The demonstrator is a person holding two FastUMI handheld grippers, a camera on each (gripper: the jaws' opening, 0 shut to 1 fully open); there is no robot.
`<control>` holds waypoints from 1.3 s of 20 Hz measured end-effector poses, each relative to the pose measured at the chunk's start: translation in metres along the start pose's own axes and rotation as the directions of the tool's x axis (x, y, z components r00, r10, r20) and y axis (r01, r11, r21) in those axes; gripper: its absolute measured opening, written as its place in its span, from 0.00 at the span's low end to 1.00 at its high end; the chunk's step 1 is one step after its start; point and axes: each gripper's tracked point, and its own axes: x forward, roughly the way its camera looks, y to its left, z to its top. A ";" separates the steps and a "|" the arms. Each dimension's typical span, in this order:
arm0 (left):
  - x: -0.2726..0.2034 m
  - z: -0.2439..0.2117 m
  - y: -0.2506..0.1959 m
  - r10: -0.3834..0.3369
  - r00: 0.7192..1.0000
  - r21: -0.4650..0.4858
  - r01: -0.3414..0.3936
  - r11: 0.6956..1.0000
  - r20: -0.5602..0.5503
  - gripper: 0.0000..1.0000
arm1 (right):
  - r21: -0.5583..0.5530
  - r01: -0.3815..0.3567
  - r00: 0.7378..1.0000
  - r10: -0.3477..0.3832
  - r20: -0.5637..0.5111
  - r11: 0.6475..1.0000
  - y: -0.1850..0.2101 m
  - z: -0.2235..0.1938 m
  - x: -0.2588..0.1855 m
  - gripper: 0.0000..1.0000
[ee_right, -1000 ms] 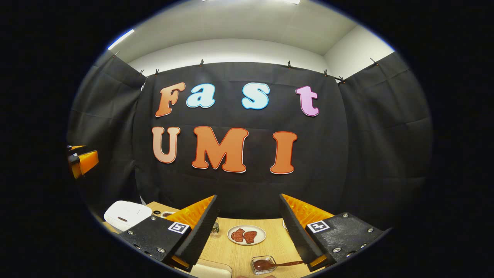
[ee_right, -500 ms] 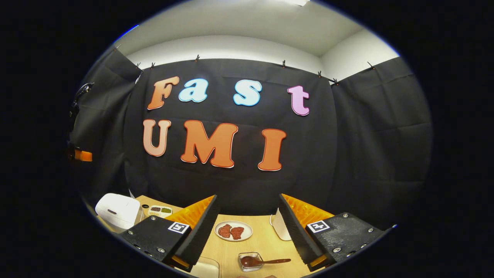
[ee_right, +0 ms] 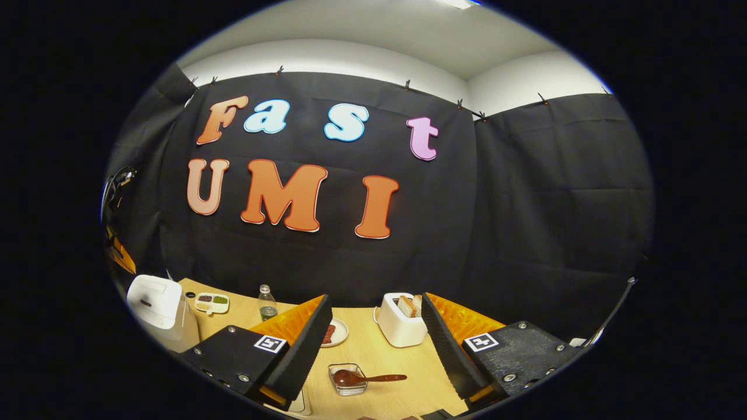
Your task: Close the left gripper, press the button to open the rice cooker; take a wooden spoon from the chopstick holder with the right hand, scoop a spoonful of rice and pour it into the rice cooker, then put the wooden spoon back into the chopstick holder.
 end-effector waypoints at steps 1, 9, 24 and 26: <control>0.008 -0.006 0.006 0.009 0.999 -0.015 -0.010 1.000 -0.033 0.06 | -0.002 0.015 1.000 -0.015 -0.010 1.000 -0.004 -0.003 -0.001 0.95; 0.053 -0.055 0.030 0.052 0.980 -0.059 -0.064 0.996 -0.194 0.07 | 0.037 0.050 0.996 -0.047 -0.076 0.998 -0.007 -0.027 0.005 0.95; -0.005 0.032 0.008 0.047 0.961 0.085 -0.072 0.994 0.274 0.06 | 0.059 0.014 0.986 -0.004 -0.167 0.998 -0.002 -0.067 0.023 0.95; -0.019 0.051 0.009 0.062 0.925 0.129 -0.118 0.985 0.375 0.06 | 0.062 0.006 0.983 0.006 -0.184 0.998 -0.001 -0.074 0.024 0.95</control>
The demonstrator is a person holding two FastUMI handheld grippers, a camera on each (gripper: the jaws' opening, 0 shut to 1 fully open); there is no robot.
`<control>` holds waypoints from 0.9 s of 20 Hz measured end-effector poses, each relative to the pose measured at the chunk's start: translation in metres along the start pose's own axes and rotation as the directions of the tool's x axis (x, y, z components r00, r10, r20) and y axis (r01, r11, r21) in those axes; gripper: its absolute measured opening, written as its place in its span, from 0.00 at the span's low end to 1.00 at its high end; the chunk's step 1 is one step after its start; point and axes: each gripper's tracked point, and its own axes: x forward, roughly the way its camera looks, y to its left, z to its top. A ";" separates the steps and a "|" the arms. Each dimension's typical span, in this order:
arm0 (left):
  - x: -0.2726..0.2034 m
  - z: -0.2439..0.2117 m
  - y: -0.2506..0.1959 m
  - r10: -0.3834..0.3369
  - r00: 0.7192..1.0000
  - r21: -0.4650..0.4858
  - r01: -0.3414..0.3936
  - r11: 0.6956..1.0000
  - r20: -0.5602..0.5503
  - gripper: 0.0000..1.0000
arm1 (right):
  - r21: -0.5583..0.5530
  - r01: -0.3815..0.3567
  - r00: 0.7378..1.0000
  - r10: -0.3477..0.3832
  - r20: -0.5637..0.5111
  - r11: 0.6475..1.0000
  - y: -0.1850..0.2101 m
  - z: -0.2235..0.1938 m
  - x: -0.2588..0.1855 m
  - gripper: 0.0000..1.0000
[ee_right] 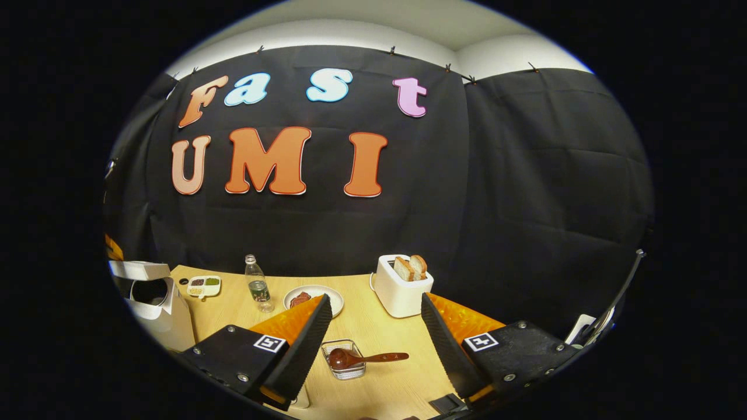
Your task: Close the left gripper, press the button to open the rice cooker; take a wooden spoon from the chopstick holder with the right hand, scoop a spoonful of rice and pour it into the rice cooker, then put the wooden spoon back into the chopstick holder.
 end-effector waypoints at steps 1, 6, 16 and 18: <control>-0.005 0.013 0.000 0.012 0.998 0.026 -0.014 1.000 0.059 0.06 | 0.002 -0.005 1.000 0.005 -0.011 1.000 0.000 -0.004 0.002 0.96; -0.046 0.047 -0.016 -0.001 0.966 0.091 -0.024 0.996 0.260 0.06 | 0.019 -0.042 0.996 0.043 -0.077 0.999 0.002 -0.029 0.011 0.96; -0.102 0.049 -0.059 -0.068 0.912 0.216 -0.023 0.976 0.405 0.79 | 0.240 -0.022 0.948 0.097 -0.304 0.971 -0.013 -0.108 0.037 0.95; -0.108 0.044 -0.061 -0.051 0.911 0.234 -0.051 0.971 0.410 0.79 | 0.284 0.008 0.932 0.096 -0.349 0.959 -0.020 -0.129 0.043 0.95</control>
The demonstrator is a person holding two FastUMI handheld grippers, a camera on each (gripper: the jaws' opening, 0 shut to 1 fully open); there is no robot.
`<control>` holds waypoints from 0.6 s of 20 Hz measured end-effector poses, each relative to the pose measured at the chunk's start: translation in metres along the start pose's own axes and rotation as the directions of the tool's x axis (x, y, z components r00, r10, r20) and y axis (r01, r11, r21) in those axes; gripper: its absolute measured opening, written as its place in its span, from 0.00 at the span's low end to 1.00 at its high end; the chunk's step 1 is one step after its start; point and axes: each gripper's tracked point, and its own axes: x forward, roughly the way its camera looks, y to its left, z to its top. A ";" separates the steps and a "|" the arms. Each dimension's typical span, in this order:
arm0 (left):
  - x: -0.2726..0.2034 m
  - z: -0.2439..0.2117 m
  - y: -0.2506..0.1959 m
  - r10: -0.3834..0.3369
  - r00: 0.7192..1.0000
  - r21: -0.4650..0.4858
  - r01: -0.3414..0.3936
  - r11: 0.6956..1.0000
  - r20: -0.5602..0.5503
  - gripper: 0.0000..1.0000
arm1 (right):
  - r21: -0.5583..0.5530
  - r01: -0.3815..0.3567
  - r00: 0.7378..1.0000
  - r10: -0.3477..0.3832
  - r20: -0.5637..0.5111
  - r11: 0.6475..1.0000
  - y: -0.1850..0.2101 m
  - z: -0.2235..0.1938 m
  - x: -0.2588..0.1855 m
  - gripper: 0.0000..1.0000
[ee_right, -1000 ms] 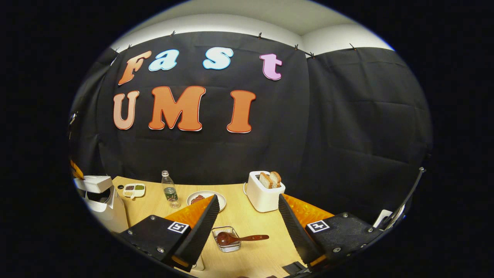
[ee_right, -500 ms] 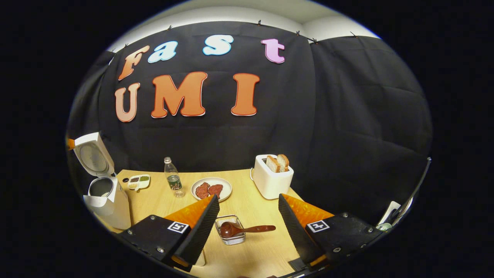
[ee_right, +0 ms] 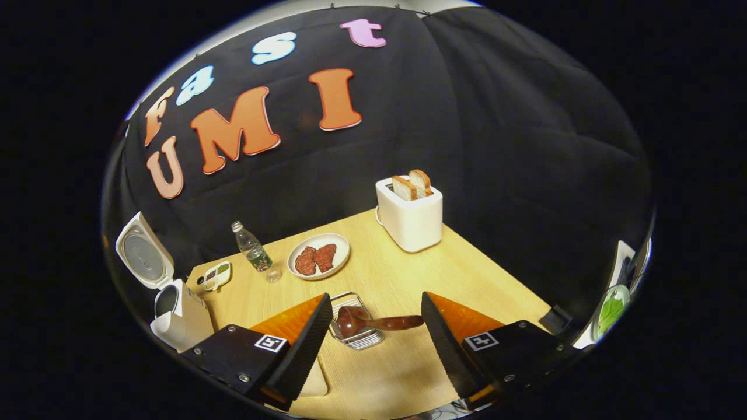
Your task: Close the left gripper, press the button to open the rice cooker; take a wooden spoon from the chopstick holder with the right hand, scoop a spoonful of rice and pour it into the rice cooker, then put the wooden spoon back into the chopstick holder.
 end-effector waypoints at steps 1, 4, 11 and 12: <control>-0.005 0.001 -0.002 0.007 1.000 0.009 -0.007 1.000 0.002 0.79 | 0.021 0.008 1.000 -0.007 -0.021 1.000 -0.006 -0.007 0.005 0.94; -0.017 0.000 -0.007 0.021 1.000 0.022 -0.021 1.000 0.003 0.79 | 0.092 0.022 0.996 -0.015 -0.084 0.995 -0.018 -0.034 0.018 0.94; -0.037 0.004 -0.012 0.049 0.999 0.085 -0.049 0.995 0.004 0.79 | 0.145 -0.075 0.993 0.087 -0.078 0.987 -0.001 -0.062 0.042 0.90; -0.039 0.005 -0.012 0.056 0.998 0.091 -0.056 0.994 0.007 0.79 | 0.132 -0.086 0.993 0.096 -0.071 0.988 0.002 -0.062 0.046 0.88</control>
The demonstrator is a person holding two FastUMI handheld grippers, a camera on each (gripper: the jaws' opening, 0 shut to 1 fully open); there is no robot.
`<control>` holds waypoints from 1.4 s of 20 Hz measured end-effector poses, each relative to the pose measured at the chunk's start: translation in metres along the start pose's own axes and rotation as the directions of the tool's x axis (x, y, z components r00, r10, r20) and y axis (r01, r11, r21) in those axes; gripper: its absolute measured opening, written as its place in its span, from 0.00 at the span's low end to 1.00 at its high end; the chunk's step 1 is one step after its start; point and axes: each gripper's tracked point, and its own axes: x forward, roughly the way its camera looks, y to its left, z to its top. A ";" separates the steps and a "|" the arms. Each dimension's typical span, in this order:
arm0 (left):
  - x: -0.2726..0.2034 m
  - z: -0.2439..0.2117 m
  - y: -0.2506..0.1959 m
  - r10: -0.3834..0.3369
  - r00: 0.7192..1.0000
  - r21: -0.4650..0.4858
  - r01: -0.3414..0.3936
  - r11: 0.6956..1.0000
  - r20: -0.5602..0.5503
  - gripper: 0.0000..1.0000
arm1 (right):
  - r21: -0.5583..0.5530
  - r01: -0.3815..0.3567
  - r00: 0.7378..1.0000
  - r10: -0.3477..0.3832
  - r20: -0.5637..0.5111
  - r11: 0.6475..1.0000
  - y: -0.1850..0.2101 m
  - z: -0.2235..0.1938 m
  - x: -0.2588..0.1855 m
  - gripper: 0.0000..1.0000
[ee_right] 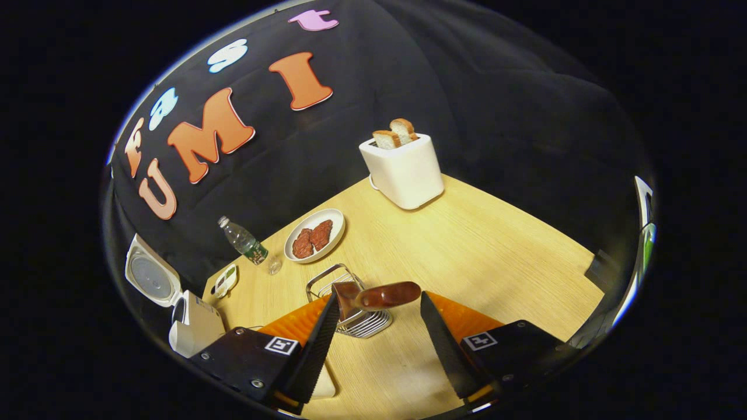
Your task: Close the left gripper, press the button to open the rice cooker; take a wooden spoon from the chopstick holder with the right hand, scoop a spoonful of rice and pour it into the rice cooker, then put the wooden spoon back into the chopstick holder.
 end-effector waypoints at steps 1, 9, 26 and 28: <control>-0.003 -0.001 0.001 0.005 1.000 0.003 -0.005 1.000 0.001 0.79 | -0.010 -0.018 1.000 0.018 0.002 1.000 0.006 0.001 0.005 0.81; -0.016 -0.009 0.011 0.046 0.999 -0.001 -0.046 0.999 -0.025 0.85 | -0.118 -0.067 0.997 0.072 0.037 0.991 0.026 0.024 0.043 0.52; -0.020 -0.025 0.010 0.056 0.996 -0.012 -0.057 0.998 -0.062 0.85 | -0.178 -0.122 0.992 0.124 0.000 0.976 0.054 0.036 0.069 0.16; -0.018 -0.028 0.008 0.044 0.997 -0.016 -0.045 0.999 -0.063 0.85 | -0.167 -0.117 0.993 0.118 0.001 0.979 0.055 0.040 0.063 0.13</control>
